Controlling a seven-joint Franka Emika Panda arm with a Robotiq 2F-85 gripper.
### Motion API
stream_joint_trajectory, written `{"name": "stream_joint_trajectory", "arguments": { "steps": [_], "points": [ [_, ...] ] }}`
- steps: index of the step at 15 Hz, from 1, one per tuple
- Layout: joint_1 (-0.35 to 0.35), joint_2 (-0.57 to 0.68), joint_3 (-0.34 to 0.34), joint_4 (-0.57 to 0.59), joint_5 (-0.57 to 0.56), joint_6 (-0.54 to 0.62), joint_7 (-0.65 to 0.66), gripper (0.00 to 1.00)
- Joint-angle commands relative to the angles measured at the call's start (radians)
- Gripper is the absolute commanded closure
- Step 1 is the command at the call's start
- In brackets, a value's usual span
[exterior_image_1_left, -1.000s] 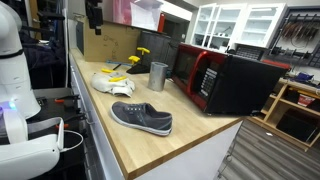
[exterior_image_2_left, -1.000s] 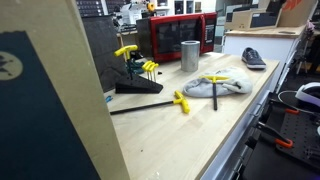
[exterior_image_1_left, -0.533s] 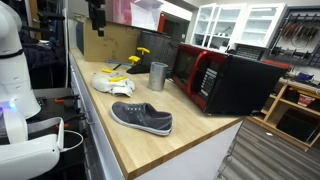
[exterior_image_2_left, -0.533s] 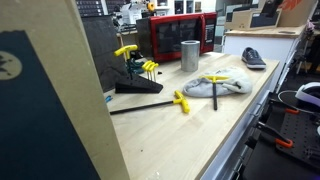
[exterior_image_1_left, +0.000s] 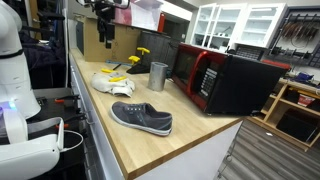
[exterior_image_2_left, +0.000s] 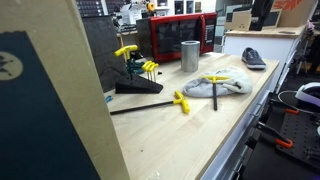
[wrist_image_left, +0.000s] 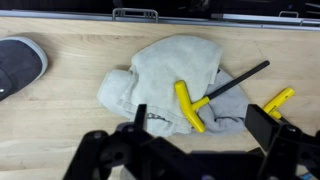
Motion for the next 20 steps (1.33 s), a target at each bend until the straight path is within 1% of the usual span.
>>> {"name": "stream_joint_trajectory", "arguments": {
  "steps": [1,5,11,14,18,20],
  "points": [
    [-0.018,0.134,-0.018,0.060,-0.026,0.044,-0.065,0.00],
    [-0.011,0.204,-0.018,0.090,-0.016,0.063,-0.101,0.00],
    [0.015,0.279,0.031,0.136,-0.015,0.081,-0.096,0.00],
    [0.014,0.311,0.062,0.142,-0.032,0.112,-0.080,0.00],
    [0.012,0.351,0.081,0.142,-0.045,0.161,-0.081,0.00],
    [0.004,0.362,0.094,0.132,-0.065,0.191,-0.057,0.00]
  ]
}}
